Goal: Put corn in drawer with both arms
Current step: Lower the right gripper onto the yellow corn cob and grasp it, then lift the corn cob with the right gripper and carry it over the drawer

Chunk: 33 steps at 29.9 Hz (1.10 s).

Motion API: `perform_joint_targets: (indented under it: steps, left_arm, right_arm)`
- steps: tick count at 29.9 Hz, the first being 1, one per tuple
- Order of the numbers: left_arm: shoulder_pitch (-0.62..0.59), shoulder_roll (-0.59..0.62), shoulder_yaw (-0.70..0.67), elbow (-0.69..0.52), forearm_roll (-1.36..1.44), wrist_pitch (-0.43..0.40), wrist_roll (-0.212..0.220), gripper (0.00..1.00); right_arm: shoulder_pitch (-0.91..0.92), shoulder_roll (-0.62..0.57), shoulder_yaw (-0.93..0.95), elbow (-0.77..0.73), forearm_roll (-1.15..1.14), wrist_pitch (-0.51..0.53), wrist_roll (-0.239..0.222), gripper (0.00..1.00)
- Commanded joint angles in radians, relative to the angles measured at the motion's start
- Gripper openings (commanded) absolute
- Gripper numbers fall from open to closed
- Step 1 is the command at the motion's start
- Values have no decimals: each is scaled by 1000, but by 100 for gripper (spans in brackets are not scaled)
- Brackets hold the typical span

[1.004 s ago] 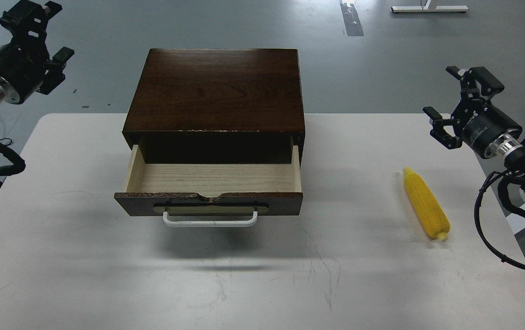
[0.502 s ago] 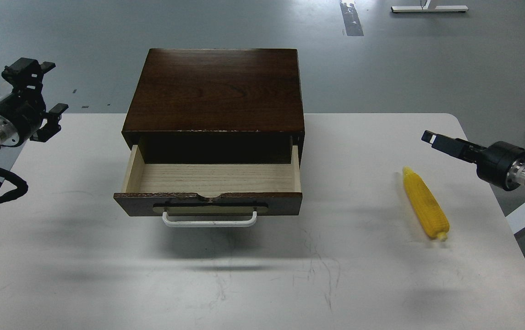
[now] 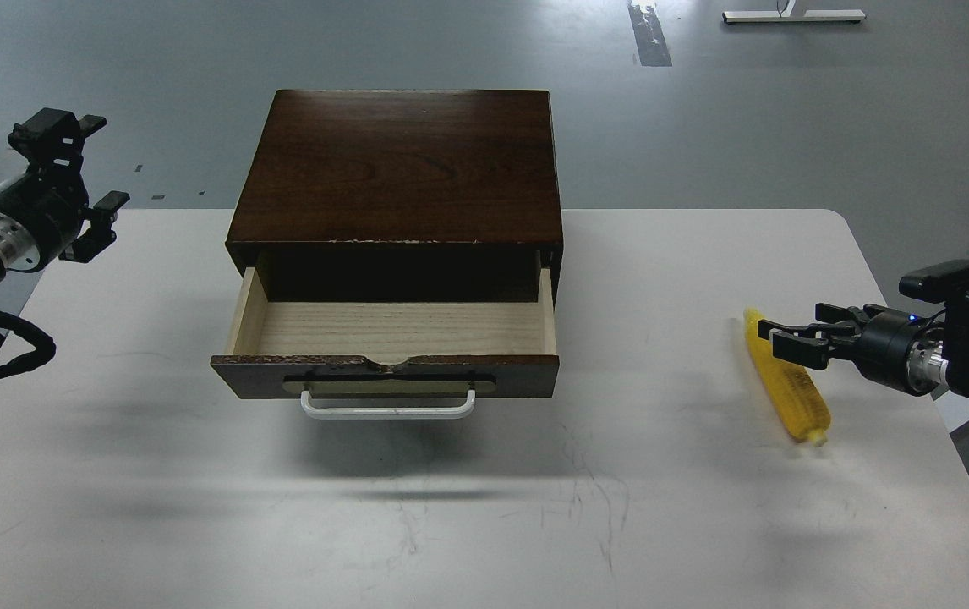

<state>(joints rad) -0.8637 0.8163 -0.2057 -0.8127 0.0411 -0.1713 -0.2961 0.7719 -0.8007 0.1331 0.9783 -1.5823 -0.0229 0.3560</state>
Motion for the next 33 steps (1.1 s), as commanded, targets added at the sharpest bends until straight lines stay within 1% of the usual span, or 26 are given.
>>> perform_joint_targets:
  steps: [1,4,8,11,13,14,15,16,17,19,21,24,25,26,28,33]
  left_arm:
    - [8,0,5,-2,2,4,-6,98]
    - [22,0,3,-11,5,3,-18,98]
    - [25,1,6,-11,6,0,-21,98]
    - [26,4,6,-11,10,-2,-24,98]
    - [29,4,6,-13,10,-2,-31,98]
    - [32,4,9,-14,10,-2,-40,98]
    - [37,4,11,-16,11,-2,-43,98]
    - [38,4,11,-16,11,-2,-43,98]
    - [38,4,11,-16,11,-2,-43,98]
    - [38,4,11,-16,11,-2,-44,98]
    - [38,3,12,-16,13,-2,-43,98]
    - [38,1,12,-16,20,0,-44,98]
    - [38,0,12,-16,22,0,-44,98]
    - [38,0,12,-16,28,0,-44,98]
    - [38,0,12,-16,33,0,-44,98]
    - [40,-2,12,-16,34,0,-44,98]
  right_arm:
    - [-6,6,-12,-10,-4,-2,-2,97]
    - [-14,21,-18,-13,-4,-2,-2,96]
    - [-14,60,-61,-21,-4,-2,-2,91]
    - [-19,77,-76,-23,-4,-9,-2,85]
    - [-26,81,-73,-23,-4,-9,-3,84]
    - [-29,90,-76,-24,-4,-9,-3,81]
    - [-31,100,-81,-29,-4,-9,-5,73]
    - [-33,104,-85,-35,-4,-9,-5,69]
    - [-33,110,-93,-46,-4,-11,-5,60]
    - [-33,110,-99,-50,-4,-12,-3,56]
    - [-34,110,-99,-52,-2,-32,1,41]
    - [-34,110,-101,-50,-2,-77,14,33]
    - [-34,110,-101,-50,-2,-81,21,30]
    - [-34,110,-101,-50,-2,-84,41,26]
    - [-31,110,-101,-50,-2,-86,52,21]
    - [-19,110,-87,-43,10,-100,57,20]
